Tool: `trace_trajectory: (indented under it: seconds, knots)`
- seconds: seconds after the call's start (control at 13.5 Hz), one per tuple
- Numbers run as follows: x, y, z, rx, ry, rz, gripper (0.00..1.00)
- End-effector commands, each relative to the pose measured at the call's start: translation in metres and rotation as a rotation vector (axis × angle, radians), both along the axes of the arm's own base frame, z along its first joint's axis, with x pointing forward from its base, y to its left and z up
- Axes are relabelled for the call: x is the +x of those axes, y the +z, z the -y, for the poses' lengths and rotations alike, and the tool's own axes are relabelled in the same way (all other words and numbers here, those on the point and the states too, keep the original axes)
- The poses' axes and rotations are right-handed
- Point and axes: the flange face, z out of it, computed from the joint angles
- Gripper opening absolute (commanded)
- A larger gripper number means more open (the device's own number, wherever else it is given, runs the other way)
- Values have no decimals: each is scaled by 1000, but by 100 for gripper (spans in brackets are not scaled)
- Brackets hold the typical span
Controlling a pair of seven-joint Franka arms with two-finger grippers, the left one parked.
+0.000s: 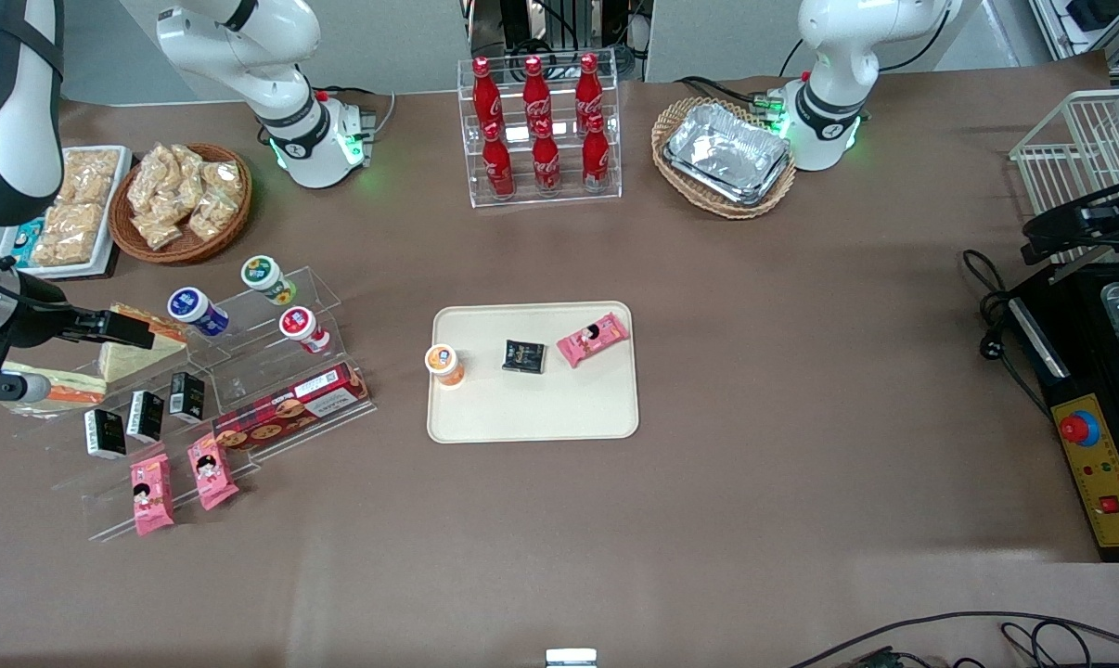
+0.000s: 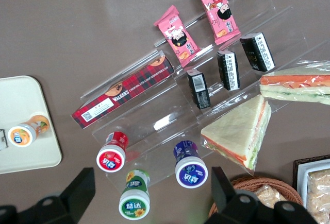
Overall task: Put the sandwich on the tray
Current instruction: 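Move the right gripper toward the wrapped sandwiches on the acrylic rack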
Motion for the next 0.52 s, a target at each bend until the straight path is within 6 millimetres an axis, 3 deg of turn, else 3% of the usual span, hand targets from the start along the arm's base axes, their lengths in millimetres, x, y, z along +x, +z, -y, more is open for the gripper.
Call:
trace_trajectory:
  seconds: [0.0, 0.22, 0.44]
  knots:
    - [-6, 9, 31, 12, -50, 18, 100]
    - [-9, 7, 63, 35, 49, 22, 100]
    - [-12, 8, 77, 81, 18, 31, 100]
